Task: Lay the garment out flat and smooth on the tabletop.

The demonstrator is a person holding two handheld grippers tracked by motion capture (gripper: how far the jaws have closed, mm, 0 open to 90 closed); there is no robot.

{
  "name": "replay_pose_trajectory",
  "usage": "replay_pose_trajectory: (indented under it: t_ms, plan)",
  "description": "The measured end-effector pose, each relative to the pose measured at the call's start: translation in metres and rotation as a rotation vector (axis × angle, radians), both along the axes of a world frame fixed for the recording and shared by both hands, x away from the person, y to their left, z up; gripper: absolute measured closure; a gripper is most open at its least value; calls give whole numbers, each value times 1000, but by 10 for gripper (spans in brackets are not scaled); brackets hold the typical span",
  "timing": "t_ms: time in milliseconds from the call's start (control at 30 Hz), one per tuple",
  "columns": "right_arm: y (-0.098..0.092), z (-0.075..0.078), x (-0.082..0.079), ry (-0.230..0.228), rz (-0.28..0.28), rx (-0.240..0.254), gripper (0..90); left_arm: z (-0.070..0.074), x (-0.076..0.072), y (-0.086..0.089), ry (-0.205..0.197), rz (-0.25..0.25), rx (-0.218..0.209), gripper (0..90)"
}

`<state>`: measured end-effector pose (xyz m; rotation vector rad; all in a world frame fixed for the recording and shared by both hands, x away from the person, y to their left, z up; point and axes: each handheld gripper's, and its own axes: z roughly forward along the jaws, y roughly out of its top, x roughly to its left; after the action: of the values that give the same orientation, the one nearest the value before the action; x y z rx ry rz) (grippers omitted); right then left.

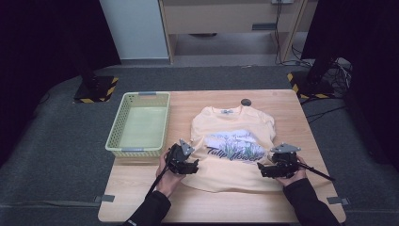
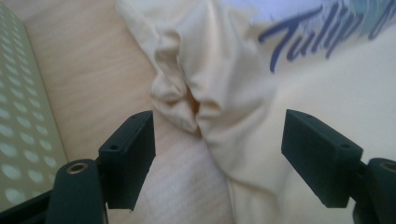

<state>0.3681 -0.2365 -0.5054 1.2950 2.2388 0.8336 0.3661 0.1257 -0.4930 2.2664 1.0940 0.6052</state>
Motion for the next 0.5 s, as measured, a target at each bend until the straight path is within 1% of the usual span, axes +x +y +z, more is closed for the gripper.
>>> replay_pose_trajectory:
  t_ms: [133,200,233,267,300,333,400,500]
  plan:
    - [4,-8,-8,34,21,-59,55,-19,-10,5,57,-2,40,236]
    - [6,-12,-12,53,37,-90,45,-22,-16,8,55,-5,26,239]
    - [6,-14,-14,60,43,-111,39,-22,-18,9,61,-6,31,238]
    - [6,-15,-16,65,45,-127,36,-21,-21,9,55,-8,43,233]
    - [5,-15,-18,58,43,-122,41,-21,-25,9,50,-12,48,228]
    - [5,-15,-19,65,40,-121,38,-22,-28,9,52,-15,40,227]
    - [2,-15,-22,66,39,-117,38,-22,-33,9,66,-20,24,211]
    - [-5,-17,-28,72,35,-94,37,-23,-41,9,88,-26,-1,186]
